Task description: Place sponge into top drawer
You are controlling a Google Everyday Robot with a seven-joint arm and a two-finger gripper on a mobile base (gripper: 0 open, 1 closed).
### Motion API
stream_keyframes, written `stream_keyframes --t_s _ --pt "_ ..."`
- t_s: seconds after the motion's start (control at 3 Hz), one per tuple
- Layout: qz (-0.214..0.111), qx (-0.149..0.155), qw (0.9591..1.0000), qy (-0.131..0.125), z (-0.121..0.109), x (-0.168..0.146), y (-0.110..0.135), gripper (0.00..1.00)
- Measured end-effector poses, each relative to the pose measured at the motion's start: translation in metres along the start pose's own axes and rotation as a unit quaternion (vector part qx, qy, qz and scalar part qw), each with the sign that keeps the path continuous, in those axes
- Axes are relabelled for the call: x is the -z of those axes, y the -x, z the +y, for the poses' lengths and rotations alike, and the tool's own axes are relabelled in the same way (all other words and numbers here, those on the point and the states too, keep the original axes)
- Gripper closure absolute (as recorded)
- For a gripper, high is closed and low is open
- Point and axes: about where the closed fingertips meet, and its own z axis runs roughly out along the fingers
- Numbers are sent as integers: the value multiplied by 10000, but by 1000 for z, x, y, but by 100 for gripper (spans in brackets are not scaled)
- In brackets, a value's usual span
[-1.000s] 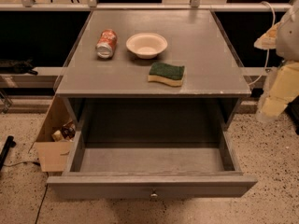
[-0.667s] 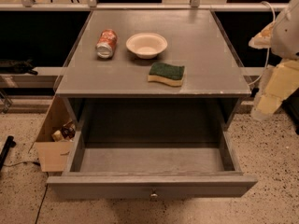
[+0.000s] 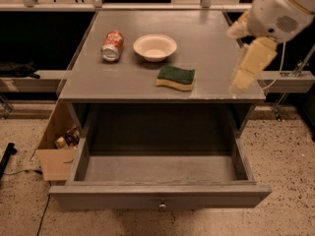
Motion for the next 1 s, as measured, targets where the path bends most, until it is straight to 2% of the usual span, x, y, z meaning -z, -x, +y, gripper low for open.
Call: stream_keyframes --t_s 0.33,0.67,1.0 --pt "-581 -253 9979 118 -37 -9 26 0" --pt "-733 -283 9969 73 -47 -8 33 0" --pt "-751 -306 9967 55 -47 -9 33 0"
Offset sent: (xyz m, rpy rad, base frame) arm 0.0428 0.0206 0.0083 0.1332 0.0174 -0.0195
